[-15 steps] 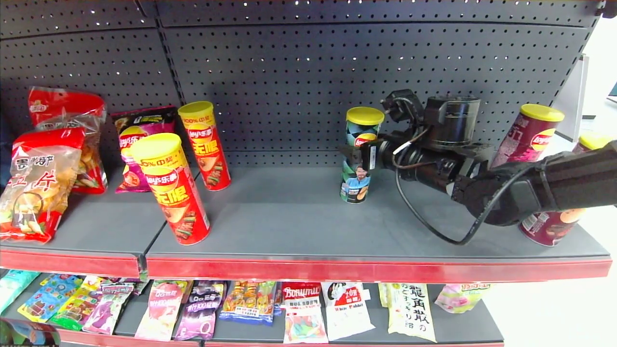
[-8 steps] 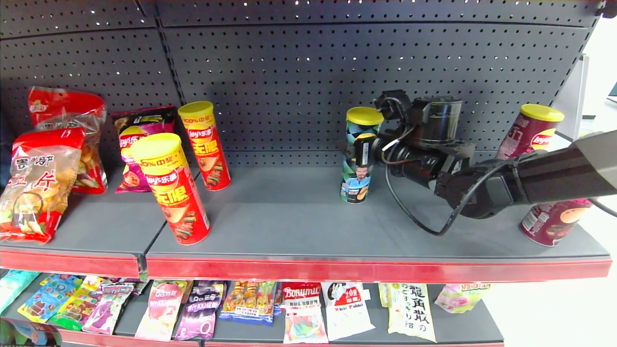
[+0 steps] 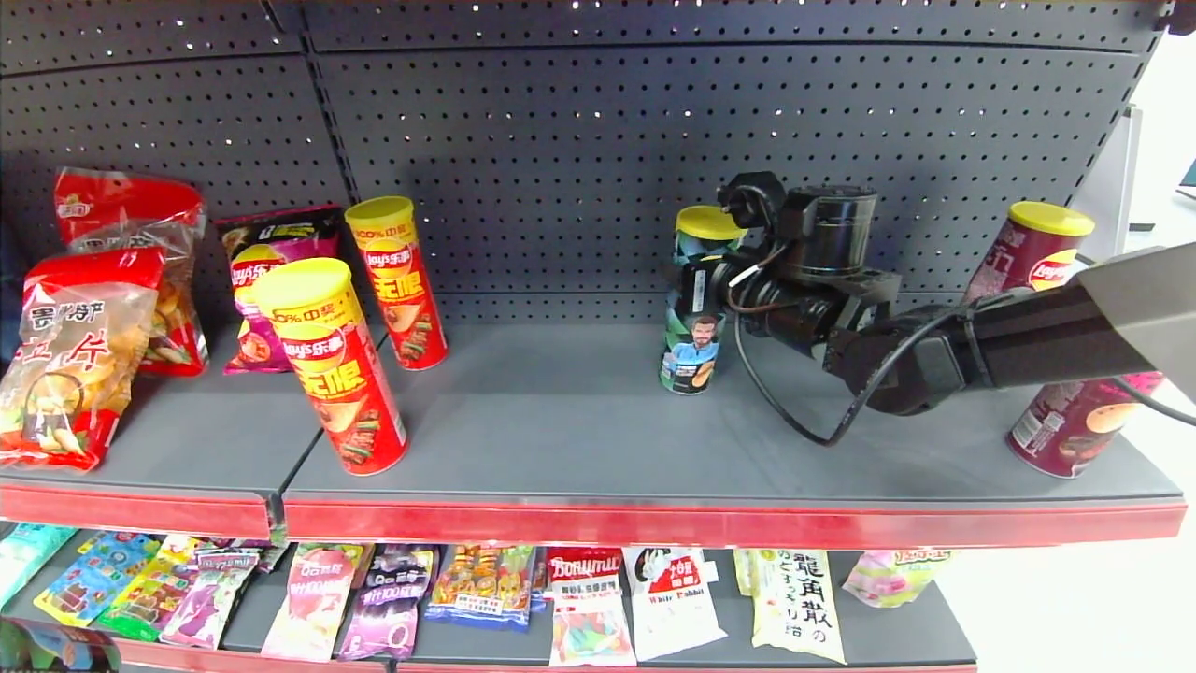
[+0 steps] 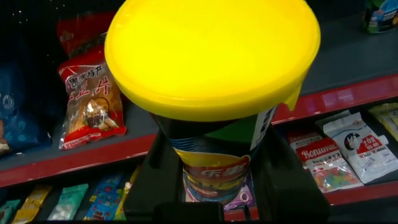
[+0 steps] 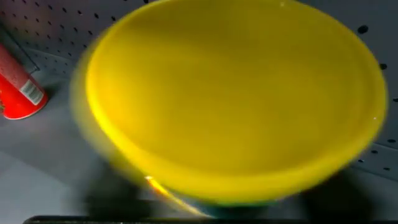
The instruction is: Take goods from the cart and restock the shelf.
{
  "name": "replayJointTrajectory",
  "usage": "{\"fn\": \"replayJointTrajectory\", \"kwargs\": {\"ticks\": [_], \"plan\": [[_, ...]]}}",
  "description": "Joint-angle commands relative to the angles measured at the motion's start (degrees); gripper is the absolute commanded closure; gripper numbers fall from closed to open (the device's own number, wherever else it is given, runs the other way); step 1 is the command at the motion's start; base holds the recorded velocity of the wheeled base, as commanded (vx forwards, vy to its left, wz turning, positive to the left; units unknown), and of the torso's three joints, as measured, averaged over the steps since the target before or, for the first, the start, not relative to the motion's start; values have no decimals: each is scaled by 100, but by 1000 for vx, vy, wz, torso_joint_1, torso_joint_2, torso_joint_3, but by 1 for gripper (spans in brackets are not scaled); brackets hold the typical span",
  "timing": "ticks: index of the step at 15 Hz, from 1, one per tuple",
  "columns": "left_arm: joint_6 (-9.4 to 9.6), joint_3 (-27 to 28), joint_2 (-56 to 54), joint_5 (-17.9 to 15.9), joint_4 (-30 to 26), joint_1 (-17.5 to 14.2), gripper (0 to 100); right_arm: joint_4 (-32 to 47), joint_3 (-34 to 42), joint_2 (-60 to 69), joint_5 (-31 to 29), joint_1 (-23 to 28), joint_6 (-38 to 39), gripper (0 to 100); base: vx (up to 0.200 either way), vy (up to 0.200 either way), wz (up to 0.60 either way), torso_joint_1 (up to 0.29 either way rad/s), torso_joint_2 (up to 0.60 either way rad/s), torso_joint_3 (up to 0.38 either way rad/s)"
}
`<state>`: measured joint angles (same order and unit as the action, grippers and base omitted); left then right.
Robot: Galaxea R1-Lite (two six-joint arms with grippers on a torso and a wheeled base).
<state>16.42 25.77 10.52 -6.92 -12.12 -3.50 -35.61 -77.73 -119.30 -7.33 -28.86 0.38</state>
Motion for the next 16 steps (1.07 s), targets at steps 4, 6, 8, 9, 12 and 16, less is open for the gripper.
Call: {"fn": "replayJointTrajectory", "kwargs": {"ticks": [4,6,8,9,12,16], "plan": [[1,-55,-15,7,-1,-2,100,54,91,196,-419,-314,15,100,0,0,0,0,0,0],[1,-72,-50,7,-1,-2,100,89,399,601,-797,-551,-3,100,0,0,0,0,0,0],[-7,-81,-41,-2,-1,-2,100,89,908,970,-1157,-753,-11,100,0,0,0,0,0,0],[-7,-107,-33,-2,-1,-2,100,80,1260,1189,-1289,-841,6,100,0,0,0,0,0,0],[-7,-195,-50,-11,8,-2,100,80,1779,1532,-1632,-964,24,100,0,0,0,0,0,0],[-7,-213,-50,-19,8,-2,100,72,1902,1611,-1825,-1175,191,100,0,0,0,0,0,0]]}}
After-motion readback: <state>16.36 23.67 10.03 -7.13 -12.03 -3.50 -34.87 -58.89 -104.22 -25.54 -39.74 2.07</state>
